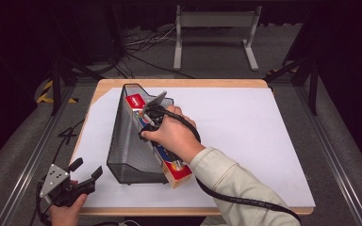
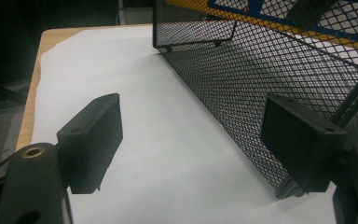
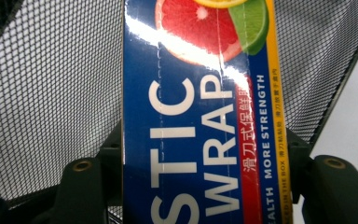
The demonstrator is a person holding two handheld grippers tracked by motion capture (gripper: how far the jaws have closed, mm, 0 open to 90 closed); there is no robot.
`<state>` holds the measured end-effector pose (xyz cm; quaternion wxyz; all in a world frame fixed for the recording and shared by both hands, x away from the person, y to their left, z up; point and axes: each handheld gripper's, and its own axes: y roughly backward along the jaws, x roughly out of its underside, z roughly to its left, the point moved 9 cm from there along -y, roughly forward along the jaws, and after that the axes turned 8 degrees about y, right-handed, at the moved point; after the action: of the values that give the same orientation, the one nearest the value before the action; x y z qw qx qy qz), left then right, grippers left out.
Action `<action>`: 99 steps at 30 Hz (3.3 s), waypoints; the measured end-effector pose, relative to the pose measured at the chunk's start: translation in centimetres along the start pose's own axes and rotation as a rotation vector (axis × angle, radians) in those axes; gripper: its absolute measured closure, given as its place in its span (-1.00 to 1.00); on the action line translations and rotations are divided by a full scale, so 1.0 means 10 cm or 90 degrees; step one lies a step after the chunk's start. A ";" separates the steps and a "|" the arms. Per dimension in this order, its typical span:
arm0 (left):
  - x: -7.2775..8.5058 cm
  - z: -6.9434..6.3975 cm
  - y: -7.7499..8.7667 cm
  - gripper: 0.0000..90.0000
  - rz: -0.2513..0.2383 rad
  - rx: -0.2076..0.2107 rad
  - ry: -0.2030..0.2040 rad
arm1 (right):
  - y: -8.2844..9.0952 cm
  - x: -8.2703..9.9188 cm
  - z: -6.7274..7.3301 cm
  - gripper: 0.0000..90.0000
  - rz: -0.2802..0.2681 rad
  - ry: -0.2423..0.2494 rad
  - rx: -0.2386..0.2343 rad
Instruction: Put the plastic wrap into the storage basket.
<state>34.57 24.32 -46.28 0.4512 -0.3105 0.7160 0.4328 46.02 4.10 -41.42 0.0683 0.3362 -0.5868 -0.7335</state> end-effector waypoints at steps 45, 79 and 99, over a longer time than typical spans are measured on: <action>0.00 -0.02 -0.06 -0.52 0.006 0.011 -0.001 | -0.32 -0.10 -0.09 -0.15 0.076 0.018 0.071; -0.01 -0.03 -0.10 -0.52 0.004 0.008 -0.003 | 0.58 -0.17 -0.22 -0.38 -0.207 0.102 -0.051; 0.00 -0.04 -0.12 -0.53 0.015 0.011 -0.004 | 1.10 0.23 -0.72 -0.45 -0.300 0.145 -0.043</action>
<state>35.43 23.39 -46.62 0.4512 -0.2966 0.7218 0.4329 45.10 -6.24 -32.99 -0.0276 0.5419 -0.4557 -0.7056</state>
